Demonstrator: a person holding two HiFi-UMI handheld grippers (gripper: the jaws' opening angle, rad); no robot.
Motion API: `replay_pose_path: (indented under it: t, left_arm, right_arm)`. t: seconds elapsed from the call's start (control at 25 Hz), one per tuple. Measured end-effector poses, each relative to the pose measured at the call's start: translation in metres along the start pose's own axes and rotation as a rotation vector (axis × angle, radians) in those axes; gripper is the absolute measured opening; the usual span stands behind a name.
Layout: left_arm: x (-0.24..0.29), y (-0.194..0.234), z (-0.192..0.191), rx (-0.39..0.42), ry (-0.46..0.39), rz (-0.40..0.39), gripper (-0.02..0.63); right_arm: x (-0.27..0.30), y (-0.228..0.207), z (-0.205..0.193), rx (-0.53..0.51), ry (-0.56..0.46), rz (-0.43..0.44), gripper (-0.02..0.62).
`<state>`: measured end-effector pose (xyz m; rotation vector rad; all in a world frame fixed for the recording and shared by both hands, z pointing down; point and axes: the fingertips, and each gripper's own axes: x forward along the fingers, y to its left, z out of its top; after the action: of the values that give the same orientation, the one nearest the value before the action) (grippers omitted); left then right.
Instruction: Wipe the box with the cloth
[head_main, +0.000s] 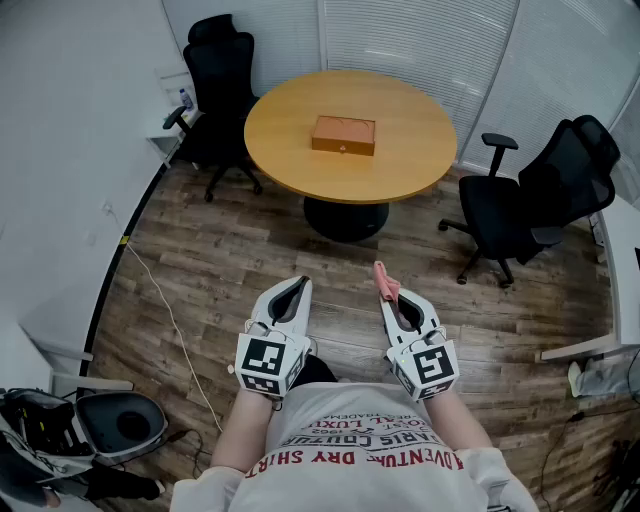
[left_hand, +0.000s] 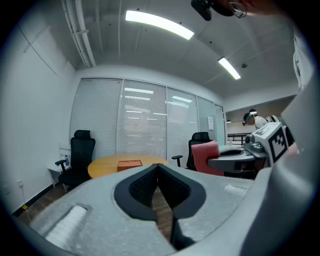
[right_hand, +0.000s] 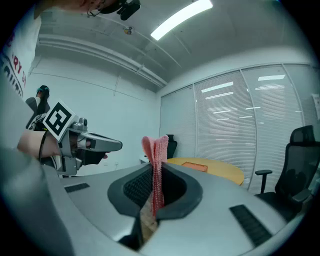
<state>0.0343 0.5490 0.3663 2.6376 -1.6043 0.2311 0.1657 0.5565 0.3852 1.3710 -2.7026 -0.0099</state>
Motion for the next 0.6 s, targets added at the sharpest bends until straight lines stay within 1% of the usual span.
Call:
replay_pose_path:
  t: [0.16, 0.4, 0.48, 0.6]
  left_arm:
    - [0.006, 0.003, 0.002, 0.003, 0.0, -0.004, 0.009]
    - [0.012, -0.003, -0.001, 0.002, 0.009, -0.009, 0.009]
    - [0.016, -0.004, -0.003, 0.004, 0.017, -0.011, 0.009]
    - [0.022, -0.006, -0.006, 0.004, 0.027, -0.016, 0.009]
  right_arm:
    - [0.005, -0.003, 0.004, -0.003, -0.017, 0.002, 0.025]
    - [0.004, -0.007, -0.002, 0.0, -0.01, 0.008, 0.025]
    - [0.005, -0.011, -0.003, 0.017, -0.012, 0.004, 0.025]
    - [0.004, -0.018, 0.002, 0.062, -0.053, -0.008, 0.027]
